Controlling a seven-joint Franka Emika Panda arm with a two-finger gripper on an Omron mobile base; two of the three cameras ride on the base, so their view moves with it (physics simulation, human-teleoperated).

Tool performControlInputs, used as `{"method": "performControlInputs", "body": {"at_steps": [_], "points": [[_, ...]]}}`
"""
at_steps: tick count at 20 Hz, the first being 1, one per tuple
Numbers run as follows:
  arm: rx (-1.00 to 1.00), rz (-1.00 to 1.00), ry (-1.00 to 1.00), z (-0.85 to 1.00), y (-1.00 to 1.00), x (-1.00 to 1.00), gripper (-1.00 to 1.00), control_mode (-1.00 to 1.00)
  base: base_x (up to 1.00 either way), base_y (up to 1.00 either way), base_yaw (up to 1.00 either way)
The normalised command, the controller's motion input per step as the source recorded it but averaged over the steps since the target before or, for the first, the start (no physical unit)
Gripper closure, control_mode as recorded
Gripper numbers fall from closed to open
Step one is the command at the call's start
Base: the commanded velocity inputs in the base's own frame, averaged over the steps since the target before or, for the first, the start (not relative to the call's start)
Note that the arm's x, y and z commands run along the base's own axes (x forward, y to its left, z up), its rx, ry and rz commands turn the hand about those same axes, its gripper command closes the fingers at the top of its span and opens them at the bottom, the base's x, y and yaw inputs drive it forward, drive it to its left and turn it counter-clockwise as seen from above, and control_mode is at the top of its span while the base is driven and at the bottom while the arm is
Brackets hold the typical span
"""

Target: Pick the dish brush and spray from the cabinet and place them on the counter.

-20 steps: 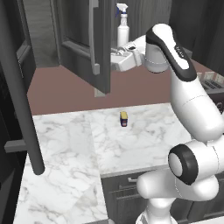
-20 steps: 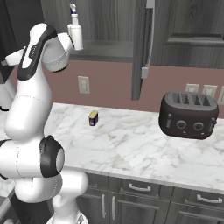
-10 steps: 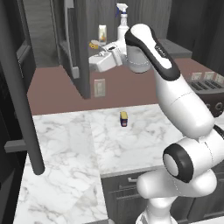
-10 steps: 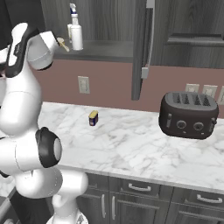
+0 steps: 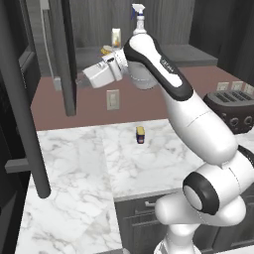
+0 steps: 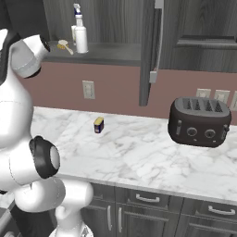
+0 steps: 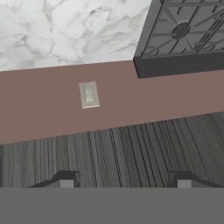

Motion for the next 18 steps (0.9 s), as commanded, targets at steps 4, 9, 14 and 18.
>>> {"method": "performControlInputs", "body": {"at_steps": [4, 9, 14, 18], "points": [[-0.04, 0.02, -0.01, 0.02, -0.07, 0.00, -1.00, -1.00, 0.00, 0.00, 0.00], [-0.04, 0.00, 0.00, 0.20, -0.10, 0.00, -1.00, -1.00, 0.00, 0.00, 0.00], [-0.14, 0.03, -0.10, 0.14, -0.63, 0.00, -1.00, -1.00, 0.00, 0.00, 0.00], [-0.21, 0.16, -0.31, -0.02, -0.75, -0.15, -1.00, -1.00, 0.00, 0.00, 0.00]]}}
